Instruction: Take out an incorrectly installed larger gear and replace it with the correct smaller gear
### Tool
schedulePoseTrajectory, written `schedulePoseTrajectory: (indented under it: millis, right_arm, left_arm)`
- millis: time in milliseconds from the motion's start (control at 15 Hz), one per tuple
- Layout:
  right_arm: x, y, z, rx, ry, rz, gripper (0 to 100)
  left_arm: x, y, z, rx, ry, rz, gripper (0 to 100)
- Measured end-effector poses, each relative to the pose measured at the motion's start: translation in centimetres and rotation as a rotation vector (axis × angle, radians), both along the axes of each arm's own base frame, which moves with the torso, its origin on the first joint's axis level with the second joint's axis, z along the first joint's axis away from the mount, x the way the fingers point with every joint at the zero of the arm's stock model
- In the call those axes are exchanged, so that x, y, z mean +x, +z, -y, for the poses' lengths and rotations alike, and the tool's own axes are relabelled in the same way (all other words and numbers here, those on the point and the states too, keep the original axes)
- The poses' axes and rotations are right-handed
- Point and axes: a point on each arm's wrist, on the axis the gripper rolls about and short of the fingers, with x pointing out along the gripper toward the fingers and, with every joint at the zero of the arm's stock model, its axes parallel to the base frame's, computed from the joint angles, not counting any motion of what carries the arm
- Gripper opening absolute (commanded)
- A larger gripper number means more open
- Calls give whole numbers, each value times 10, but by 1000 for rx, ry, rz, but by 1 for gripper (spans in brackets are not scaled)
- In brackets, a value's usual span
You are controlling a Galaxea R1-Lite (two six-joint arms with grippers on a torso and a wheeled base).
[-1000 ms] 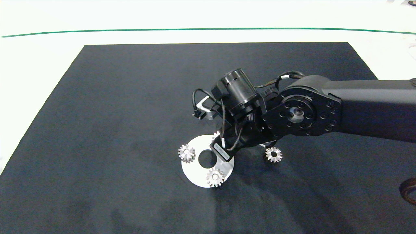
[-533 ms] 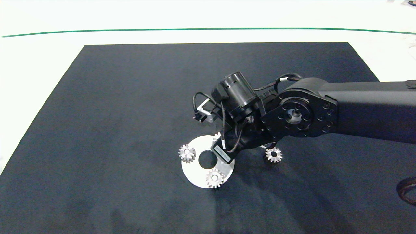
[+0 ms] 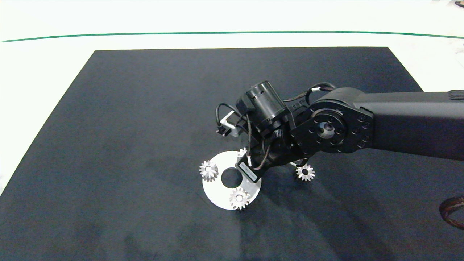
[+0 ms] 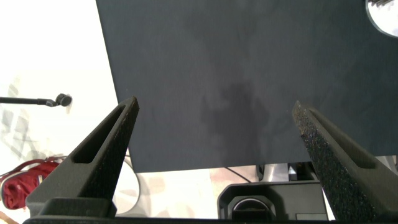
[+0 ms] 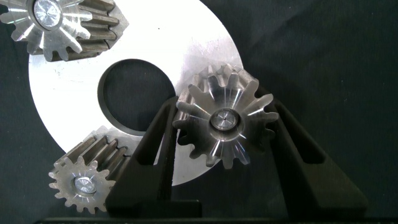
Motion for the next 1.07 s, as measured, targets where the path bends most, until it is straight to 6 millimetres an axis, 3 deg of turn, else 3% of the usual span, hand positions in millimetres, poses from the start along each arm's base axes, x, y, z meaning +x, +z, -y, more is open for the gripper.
schedulePoseTrajectory:
  millis: [200,1067]
  right_arm:
    - [0,1,0,-2,-13,8,25]
    - [-11,21,-1,39,3,49,25]
  left_arm:
    - [0,0,0,0,-7,-2,100]
    - [0,0,0,1,-10,-1,100]
